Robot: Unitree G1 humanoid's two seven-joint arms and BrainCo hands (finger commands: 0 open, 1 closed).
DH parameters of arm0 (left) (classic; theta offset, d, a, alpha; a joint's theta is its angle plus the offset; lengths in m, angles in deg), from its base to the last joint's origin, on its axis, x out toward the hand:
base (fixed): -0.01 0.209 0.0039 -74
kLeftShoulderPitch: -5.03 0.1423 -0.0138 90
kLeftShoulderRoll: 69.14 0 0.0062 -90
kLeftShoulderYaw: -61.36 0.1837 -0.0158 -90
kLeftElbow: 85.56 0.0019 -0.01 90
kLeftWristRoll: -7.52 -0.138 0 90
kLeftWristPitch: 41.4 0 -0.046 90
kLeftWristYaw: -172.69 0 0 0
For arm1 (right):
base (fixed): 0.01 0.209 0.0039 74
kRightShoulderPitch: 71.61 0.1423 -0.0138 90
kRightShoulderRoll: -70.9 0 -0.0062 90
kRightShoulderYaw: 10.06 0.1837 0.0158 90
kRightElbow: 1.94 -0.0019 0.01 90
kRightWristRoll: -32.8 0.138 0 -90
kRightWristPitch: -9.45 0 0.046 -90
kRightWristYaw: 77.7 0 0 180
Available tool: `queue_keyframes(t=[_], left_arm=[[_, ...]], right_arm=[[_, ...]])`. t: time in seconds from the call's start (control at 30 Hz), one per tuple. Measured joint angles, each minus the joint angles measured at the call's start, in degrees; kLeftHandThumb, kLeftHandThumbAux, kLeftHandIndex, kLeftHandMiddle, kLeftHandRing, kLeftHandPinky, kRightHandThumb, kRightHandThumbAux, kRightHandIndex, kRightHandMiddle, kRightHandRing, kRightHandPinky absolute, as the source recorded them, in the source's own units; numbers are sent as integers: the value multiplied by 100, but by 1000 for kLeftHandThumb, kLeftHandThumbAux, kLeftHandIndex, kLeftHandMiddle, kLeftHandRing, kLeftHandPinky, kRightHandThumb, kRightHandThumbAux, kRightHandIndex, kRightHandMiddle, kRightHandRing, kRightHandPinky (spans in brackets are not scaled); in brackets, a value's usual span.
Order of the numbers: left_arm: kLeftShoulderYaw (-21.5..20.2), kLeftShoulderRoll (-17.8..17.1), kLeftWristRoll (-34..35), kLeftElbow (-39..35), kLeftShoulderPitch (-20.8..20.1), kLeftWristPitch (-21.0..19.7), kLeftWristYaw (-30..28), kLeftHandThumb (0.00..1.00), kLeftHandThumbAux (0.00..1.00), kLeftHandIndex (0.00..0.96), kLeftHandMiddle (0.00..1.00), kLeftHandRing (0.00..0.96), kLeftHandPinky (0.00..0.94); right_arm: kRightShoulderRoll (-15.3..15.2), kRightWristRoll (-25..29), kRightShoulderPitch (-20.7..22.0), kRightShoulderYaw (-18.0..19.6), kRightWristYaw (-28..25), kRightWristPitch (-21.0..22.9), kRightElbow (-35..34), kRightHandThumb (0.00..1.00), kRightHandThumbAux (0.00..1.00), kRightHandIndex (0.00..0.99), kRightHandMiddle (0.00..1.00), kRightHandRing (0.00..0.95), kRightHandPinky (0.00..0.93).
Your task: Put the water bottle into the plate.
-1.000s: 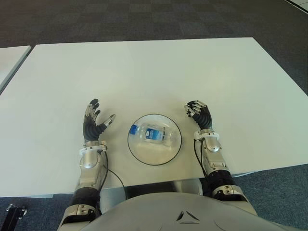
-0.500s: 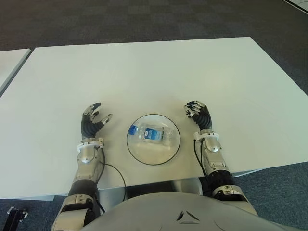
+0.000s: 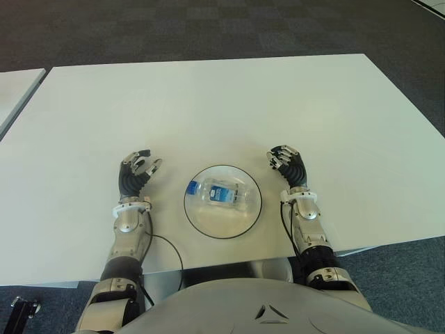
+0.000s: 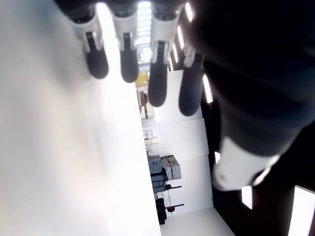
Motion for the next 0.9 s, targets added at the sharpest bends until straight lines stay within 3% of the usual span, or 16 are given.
queue_keyframes(t=[0.47, 0.9], left_arm=[[19, 128, 39, 53, -54, 101, -93, 703, 715, 431, 541, 511, 493], [13, 312, 343, 9, -32, 162, -546, 704, 712, 432, 533, 501, 489]], right_arm=[[13, -11, -5, -8, 47, 9, -17, 705, 729, 431, 600, 609, 616], [24, -24, -21, -28, 88, 29, -57, 705, 729, 432, 605, 612, 627]])
